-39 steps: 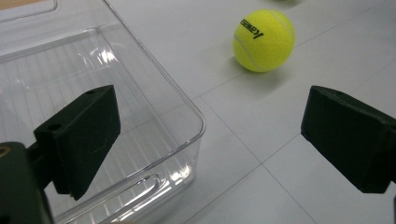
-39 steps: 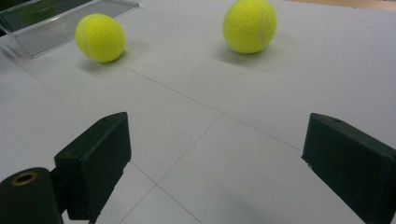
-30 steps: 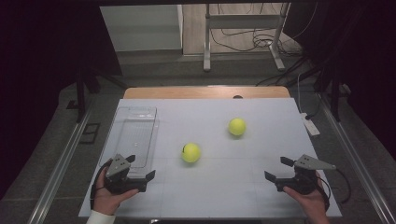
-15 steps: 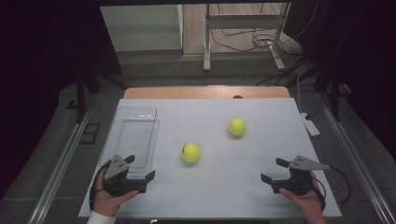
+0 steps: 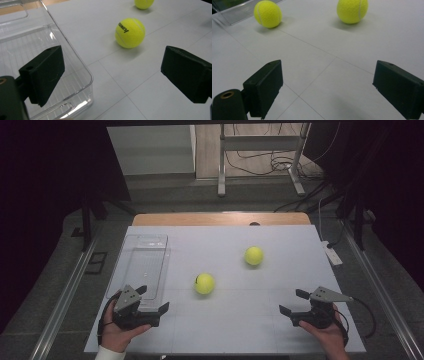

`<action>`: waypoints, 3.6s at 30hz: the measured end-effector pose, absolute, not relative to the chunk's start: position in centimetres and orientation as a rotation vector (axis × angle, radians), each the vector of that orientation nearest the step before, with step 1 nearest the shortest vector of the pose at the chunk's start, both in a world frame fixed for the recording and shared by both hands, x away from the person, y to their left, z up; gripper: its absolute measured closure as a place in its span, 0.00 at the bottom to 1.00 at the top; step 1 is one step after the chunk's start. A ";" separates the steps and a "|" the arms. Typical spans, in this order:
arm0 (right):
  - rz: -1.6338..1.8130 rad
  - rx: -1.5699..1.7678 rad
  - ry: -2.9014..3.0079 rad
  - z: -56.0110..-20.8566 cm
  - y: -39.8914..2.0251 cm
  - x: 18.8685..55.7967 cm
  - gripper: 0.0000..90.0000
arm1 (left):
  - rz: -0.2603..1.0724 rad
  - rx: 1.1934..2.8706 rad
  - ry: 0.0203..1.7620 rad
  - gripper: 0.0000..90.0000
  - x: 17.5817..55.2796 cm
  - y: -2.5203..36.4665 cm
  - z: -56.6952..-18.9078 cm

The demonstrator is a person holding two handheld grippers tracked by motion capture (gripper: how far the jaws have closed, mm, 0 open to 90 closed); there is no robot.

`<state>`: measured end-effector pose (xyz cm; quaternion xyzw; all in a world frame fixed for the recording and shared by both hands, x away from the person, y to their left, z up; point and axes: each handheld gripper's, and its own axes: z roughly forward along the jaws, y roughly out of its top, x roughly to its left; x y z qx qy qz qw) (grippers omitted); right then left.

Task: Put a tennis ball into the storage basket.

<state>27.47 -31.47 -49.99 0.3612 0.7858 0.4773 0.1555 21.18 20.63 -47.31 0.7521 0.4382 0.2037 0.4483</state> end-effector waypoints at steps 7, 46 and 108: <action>1.364 1.013 2.268 -50.0 -30.9 27.5 0.11 | 0.498 1.871 1.079 0.06 21.2 20.2 -47.1; 1.356 1.015 2.278 -50.3 -30.8 28.1 0.11 | 0.384 1.980 0.973 0.07 25.3 13.7 -45.6; 1.328 1.024 2.291 -50.7 -30.9 28.3 0.11 | 0.250 2.146 1.080 0.06 32.1 9.4 -46.8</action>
